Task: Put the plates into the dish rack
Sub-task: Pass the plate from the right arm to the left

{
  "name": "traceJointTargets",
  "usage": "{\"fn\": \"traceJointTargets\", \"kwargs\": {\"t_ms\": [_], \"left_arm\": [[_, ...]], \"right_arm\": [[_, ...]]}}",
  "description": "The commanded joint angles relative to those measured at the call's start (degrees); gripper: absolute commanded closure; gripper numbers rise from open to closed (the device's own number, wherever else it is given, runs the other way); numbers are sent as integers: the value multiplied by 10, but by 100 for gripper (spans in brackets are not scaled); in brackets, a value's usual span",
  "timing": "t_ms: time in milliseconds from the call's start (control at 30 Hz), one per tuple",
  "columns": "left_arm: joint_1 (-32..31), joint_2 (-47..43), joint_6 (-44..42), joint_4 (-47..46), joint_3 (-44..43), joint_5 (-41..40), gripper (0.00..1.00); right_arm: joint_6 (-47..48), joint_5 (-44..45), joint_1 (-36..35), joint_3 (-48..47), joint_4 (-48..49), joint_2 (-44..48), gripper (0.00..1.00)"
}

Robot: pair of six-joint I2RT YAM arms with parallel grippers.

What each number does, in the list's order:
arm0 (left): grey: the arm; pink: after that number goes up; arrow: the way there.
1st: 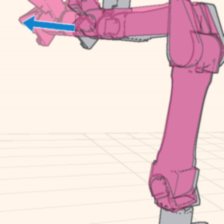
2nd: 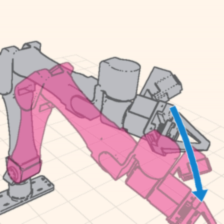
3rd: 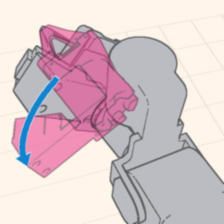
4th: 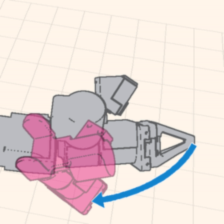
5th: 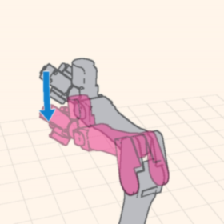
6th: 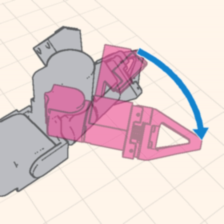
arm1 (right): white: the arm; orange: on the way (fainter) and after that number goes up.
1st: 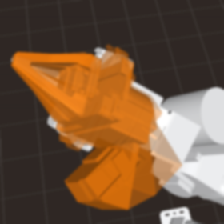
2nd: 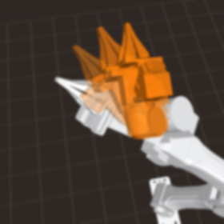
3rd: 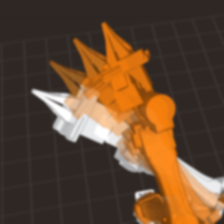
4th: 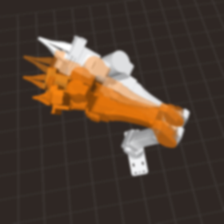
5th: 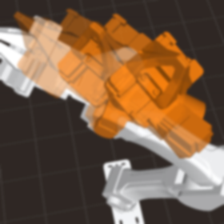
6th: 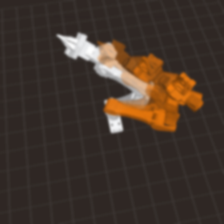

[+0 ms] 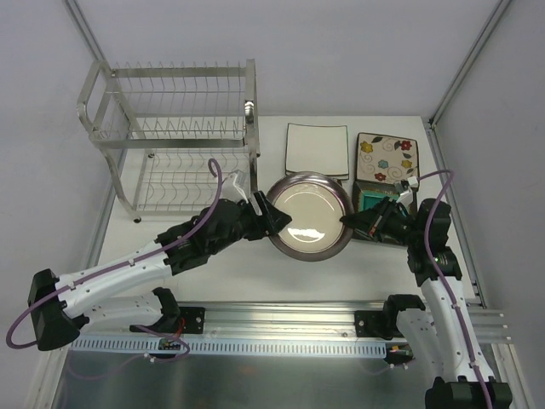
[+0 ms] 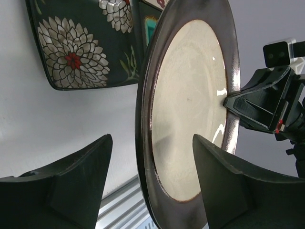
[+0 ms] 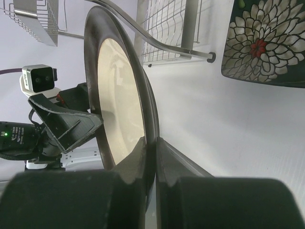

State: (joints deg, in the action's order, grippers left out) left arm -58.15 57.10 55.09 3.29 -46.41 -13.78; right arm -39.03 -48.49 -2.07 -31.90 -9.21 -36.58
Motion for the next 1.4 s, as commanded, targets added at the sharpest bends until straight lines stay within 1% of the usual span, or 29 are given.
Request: {"fn": "traceJointTargets", "kwargs": {"t_ms": [0, 33, 100, 133, 233, 267, 367, 467, 500, 567, 667, 767, 800, 867, 900, 933, 967, 1033, 1067, 1167, 1200, 1333, 1367], "left_arm": [[-12, 7, 4, -32, -17, -25, 34], [-17, 8, 5, -31, -16, -27, 38], [-20, 7, 5, -32, -15, -34, 42], [-21, 6, 5, -31, -14, -36, 47], [-22, -1, 5, -31, -10, -44, 55], [-23, -5, 5, -31, -10, -46, 66], [-23, -8, 8, -31, -7, -52, 78], [-23, -7, 7, -31, -8, -49, 86], [-23, -4, 8, -32, -9, -48, 93], [-24, -2, 5, -31, -10, -46, 100], [-24, -4, -5, -32, -12, -49, 100], [-25, -13, -26, -31, -15, -51, 100], [-25, -15, -35, -32, -17, -51, 100], [-25, -21, -65, -32, -21, -50, 100], [-25, -24, -73, -31, -22, -50, 100], [-25, -28, -88, -32, -23, -51, 100], [-25, -35, -94, -32, -23, -55, 100], [-25, -47, -119, -32, -25, -58, 100], [-25, -51, -142, -31, -26, -58, 100], [-25, -64, -183, -32, -35, -49, 100], [-25, -66, -217, -32, -43, -44, 100], [-25, -81, -294, -31, -65, -16, 100], [-25, -82, -328, -31, -70, -9, 100]], "right_arm": [[-47, -44, -6, -14, 75, 19, 99], [-47, -43, -7, -14, 76, 19, 100], [-46, -42, -7, -11, 76, 20, 99], [-45, -41, -7, -11, 74, 23, 99], [-42, -38, -7, -7, 72, 24, 100], [-41, -37, -8, -6, 71, 26, 99], [-37, -35, -8, -4, 68, 28, 99], [-28, -33, -8, -7, 50, 27, 99], [-21, -32, -8, -9, 46, 29, 99], [-11, -28, -10, -16, 26, 31, 100], [33, -10, -12, -38, -35, 32, 99], [87, 7, -14, -63, -98, 31, 79], [100, 12, -14, -71, -113, 31, 63], [130, 27, -14, -86, -152, 31, 49], [140, 31, -14, -91, -162, 30, 37], [152, 40, -14, -95, -177, 30, 32], [158, 44, -14, -102, -184, 30, 23], [175, 55, -14, -109, -205, 30, 16], [182, 62, -14, -116, -213, 30, 9], [215, 102, -14, -141, -256, 31, 1], [222, 114, -14, -146, -275, 31, 1], [248, 176, -14, -168, -307, 34, 0], [256, 187, -14, -171, -316, 35, 0]]}}
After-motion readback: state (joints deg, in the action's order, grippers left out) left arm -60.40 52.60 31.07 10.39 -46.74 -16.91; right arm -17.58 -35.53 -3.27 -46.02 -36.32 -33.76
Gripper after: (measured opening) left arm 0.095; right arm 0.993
